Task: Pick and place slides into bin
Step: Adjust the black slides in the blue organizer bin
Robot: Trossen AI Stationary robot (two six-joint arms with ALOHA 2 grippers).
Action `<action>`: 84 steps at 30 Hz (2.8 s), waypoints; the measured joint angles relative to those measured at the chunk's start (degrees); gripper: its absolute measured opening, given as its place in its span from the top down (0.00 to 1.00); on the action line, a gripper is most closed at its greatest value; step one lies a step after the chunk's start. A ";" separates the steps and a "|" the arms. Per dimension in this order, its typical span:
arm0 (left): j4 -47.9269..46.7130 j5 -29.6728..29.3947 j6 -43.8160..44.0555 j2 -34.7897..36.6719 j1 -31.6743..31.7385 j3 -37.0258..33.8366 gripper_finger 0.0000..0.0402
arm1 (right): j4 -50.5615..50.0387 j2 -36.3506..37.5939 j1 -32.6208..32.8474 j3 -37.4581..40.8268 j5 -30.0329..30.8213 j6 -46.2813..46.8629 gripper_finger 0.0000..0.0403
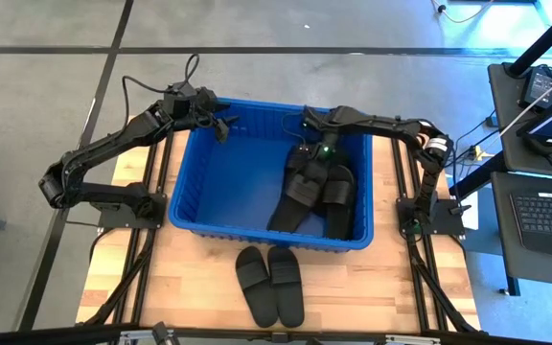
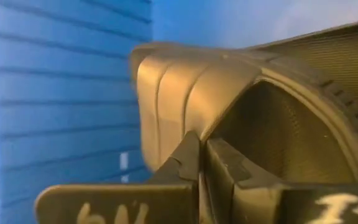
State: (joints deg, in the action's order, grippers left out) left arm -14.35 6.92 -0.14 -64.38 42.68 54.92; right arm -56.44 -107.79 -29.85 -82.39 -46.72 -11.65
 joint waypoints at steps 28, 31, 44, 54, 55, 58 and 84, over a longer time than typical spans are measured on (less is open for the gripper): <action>-0.63 0.00 1.43 0.00 0.00 0.00 0.39 | -20.80 -5.67 4.33 -16.73 -3.82 -11.85 0.97; -0.73 0.00 1.49 0.00 0.00 0.00 0.39 | -21.37 -7.21 4.83 -16.83 -4.47 -13.10 0.97; -0.74 0.00 1.49 0.00 0.00 0.00 0.39 | -17.38 -12.55 5.71 -16.72 -2.85 -9.00 0.84; -3.33 -0.02 1.49 0.02 -0.02 0.00 0.39 | -16.42 -12.63 5.75 -16.72 1.99 -8.10 0.69; -3.33 -0.02 1.49 0.02 0.00 0.00 0.39 | -16.42 -12.63 5.75 -16.72 2.04 -8.18 0.68; -3.26 -0.02 1.49 0.02 -0.01 0.00 0.39 | -16.42 -12.63 5.73 -16.72 2.08 -8.20 0.63; -3.23 -0.02 1.49 0.02 -0.01 0.00 0.39 | -33.15 -12.62 4.34 -37.21 5.33 -3.32 0.31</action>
State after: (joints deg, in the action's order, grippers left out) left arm -17.58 6.90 1.34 -64.36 42.67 54.92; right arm -89.59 -120.41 -25.51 -119.60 -41.39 -14.98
